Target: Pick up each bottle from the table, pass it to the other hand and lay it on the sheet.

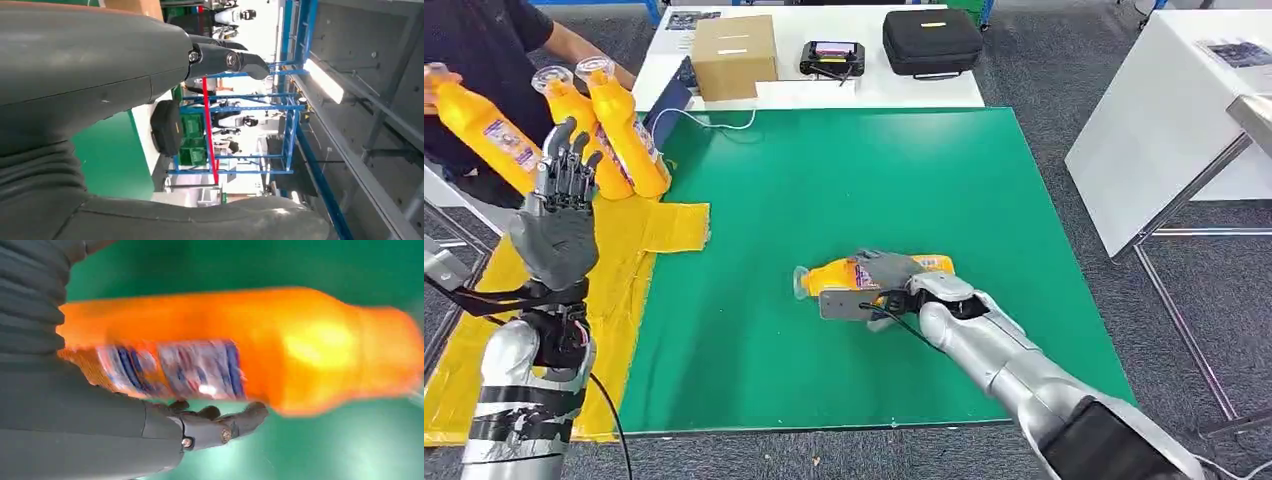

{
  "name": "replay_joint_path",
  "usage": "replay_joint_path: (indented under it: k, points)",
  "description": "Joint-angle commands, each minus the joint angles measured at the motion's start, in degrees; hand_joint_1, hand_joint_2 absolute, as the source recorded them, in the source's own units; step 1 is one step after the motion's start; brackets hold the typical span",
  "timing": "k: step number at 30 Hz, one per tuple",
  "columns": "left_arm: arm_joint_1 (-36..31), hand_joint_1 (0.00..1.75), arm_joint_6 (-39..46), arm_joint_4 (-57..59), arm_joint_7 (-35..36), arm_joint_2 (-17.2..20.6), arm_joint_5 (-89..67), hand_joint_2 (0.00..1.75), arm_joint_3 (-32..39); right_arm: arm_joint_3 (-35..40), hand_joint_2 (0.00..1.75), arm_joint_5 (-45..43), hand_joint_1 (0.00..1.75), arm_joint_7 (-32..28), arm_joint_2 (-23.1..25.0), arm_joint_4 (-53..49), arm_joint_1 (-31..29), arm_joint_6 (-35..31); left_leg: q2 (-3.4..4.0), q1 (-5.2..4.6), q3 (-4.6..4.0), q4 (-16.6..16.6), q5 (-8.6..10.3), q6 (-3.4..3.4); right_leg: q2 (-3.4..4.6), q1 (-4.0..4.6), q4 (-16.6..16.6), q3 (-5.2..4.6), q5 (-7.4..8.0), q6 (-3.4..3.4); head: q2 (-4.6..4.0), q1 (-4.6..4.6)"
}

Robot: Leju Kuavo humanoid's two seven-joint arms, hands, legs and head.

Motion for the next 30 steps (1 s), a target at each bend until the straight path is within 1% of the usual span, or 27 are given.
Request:
replay_joint_path:
  k: [1,2,6,7,8,12,13,16,17,19,21,22,24,25,26,27,28,30]
  points:
    - [-1.57,0.0,0.69,4.14,0.79,-1.46,0.43,0.0,-0.05,7.19,1.75,6.42,0.0,4.09,-4.06,8.01,-1.77,-2.49,-0.26,0.05,0.31,-0.02,-0.1,-0.06,0.0,0.01,-0.04,0.39,-0.16,-0.08,0.0,0.0]
    - [-0.93,0.0,0.67,4.21,0.72,-1.26,0.45,0.0,0.34,7.59,1.75,8.13,0.0,5.33,-4.75,7.89,-1.69,-3.72,-0.15,0.05,0.18,-0.01,-0.06,-0.04,0.04,0.02,-0.04,0.23,-0.09,-0.05,0.0,0.02]
    - [-0.28,0.0,0.52,4.09,0.39,-1.25,0.44,0.0,0.88,6.99,1.75,8.72,0.0,5.18,-5.12,7.81,-1.41,-4.13,-0.09,0.01,0.22,-0.05,-0.06,-0.03,0.08,-0.01,-0.06,0.27,-0.07,-0.05,0.0,0.0]
    - [-0.43,0.0,0.34,3.68,0.2,-1.42,0.43,0.0,0.95,7.5,1.75,10.46,0.0,6.11,-4.84,7.59,-1.6,-4.52,-0.13,0.04,0.32,-0.04,-0.1,-0.04,0.13,0.0,-0.07,0.38,-0.12,-0.07,0.0,0.02]
    - [-0.42,0.0,0.84,2.93,0.75,-1.63,0.26,0.0,1.15,7.16,1.75,12.16,0.0,8.21,-4.8,7.05,-1.45,-4.96,-0.08,0.04,0.18,-0.01,-0.05,-0.03,0.11,0.02,-0.04,0.22,-0.06,-0.06,0.0,0.0]
    - [0.19,0.0,1.26,1.65,1.41,-1.93,0.31,0.0,1.86,5.47,1.75,16.55,0.0,10.53,-6.76,4.86,0.05,-5.1,-0.19,0.07,0.28,-0.01,-0.06,-0.04,0.08,0.03,-0.07,0.35,-0.09,-0.08,0.0,0.0]
    - [-0.09,0.0,1.12,1.26,1.73,-1.96,0.56,0.0,1.65,4.77,1.75,17.2,0.0,10.43,-6.81,4.24,0.59,-4.52,-0.14,0.05,0.17,-0.01,-0.02,-0.01,0.05,0.02,-0.06,0.24,-0.05,-0.05,0.0,0.0]
    - [0.08,0.0,1.08,1.91,1.76,-1.89,0.83,0.0,1.82,2.69,1.75,18.98,0.0,9.31,-7.21,4.51,2.4,-3.53,-0.26,0.11,0.36,0.01,-0.08,0.01,0.12,0.05,-0.1,0.5,-0.12,-0.08,0.0,0.0]
    - [0.19,0.0,1.17,2.08,1.79,-1.93,0.94,0.0,1.81,1.98,1.75,19.4,0.0,9.17,-7.21,4.92,3.09,-2.51,-0.2,0.06,0.26,-0.05,0.03,0.06,0.03,0.02,-0.13,0.36,-0.03,-0.02,0.0,0.02]
    - [-0.3,0.0,0.65,3.11,1.38,-1.83,1.06,0.0,1.55,2.46,1.75,20.45,0.0,7.93,-7.53,5.36,4.01,-1.91,-0.14,0.06,0.26,-0.06,0.04,0.06,0.03,0.02,-0.12,0.34,0.01,0.02,0.0,0.0]
    - [-0.74,0.0,0.84,2.96,1.55,-1.94,0.87,0.0,1.39,2.41,1.75,20.47,0.0,7.93,-7.35,5.28,4.08,-1.95,-0.19,0.08,0.33,-0.07,0.05,0.06,-0.02,0.04,-0.16,0.42,0.01,0.01,0.0,-0.02]
    - [-0.9,0.0,0.83,2.86,1.55,-2.03,0.87,0.0,1.3,2.43,1.75,20.5,0.0,7.93,-7.3,5.24,4.08,-1.94,-0.31,0.1,0.44,-0.06,0.02,0.04,-0.05,0.05,-0.17,0.55,-0.05,-0.02,0.0,0.02]
    - [-1.22,0.0,0.65,3.26,2.1,-1.88,1.4,0.0,0.83,2.63,1.75,19.75,0.0,5.51,-7.76,5.23,4.47,2.63,-0.37,0.13,0.5,-0.07,0.02,0.02,-0.03,0.07,-0.19,0.62,-0.06,-0.05,0.0,0.0]
    - [-1.11,0.0,0.81,3.78,2.1,-1.85,1.46,0.0,0.75,2.42,1.75,19.41,1.55,4.99,-8.59,4.95,4.81,3.15,-0.25,0.1,0.42,-0.06,0.06,0.05,-0.03,0.05,-0.17,0.49,0.0,0.0,0.0,0.02]
    - [-1.48,0.0,0.7,4.65,1.87,-1.64,1.63,0.0,0.4,1.67,1.75,18.09,1.75,3.45,-9.26,4.93,5.29,3.8,-0.25,0.1,0.47,-0.06,0.04,0.05,0.0,0.05,-0.16,0.54,-0.02,-0.02,0.0,-0.02]
    - [-1.72,0.0,0.73,5.73,1.41,-1.41,1.87,0.0,0.31,1.18,1.75,17.07,1.75,2.29,-9.86,5.42,5.44,3.97,-0.39,0.11,0.51,-0.06,0.05,0.05,-0.09,0.05,-0.19,0.63,-0.04,-0.03,0.0,0.0]
    - [-2.22,0.0,0.27,6.13,0.74,-1.21,2.07,0.0,0.1,1.06,1.75,16.42,1.75,0.91,-9.82,5.74,5.2,4.15,-0.33,0.09,0.52,-0.08,0.08,0.07,-0.13,0.04,-0.19,0.59,0.0,0.01,0.0,0.0]
    - [-3.05,0.0,0.33,6.53,0.69,-1.08,2.13,0.0,-0.12,0.83,1.75,15.41,1.75,0.06,-9.14,6.44,4.35,5.15,-0.33,0.09,0.66,-0.07,0.07,0.07,-0.09,0.03,-0.2,0.65,0.0,-0.01,0.0,0.02]
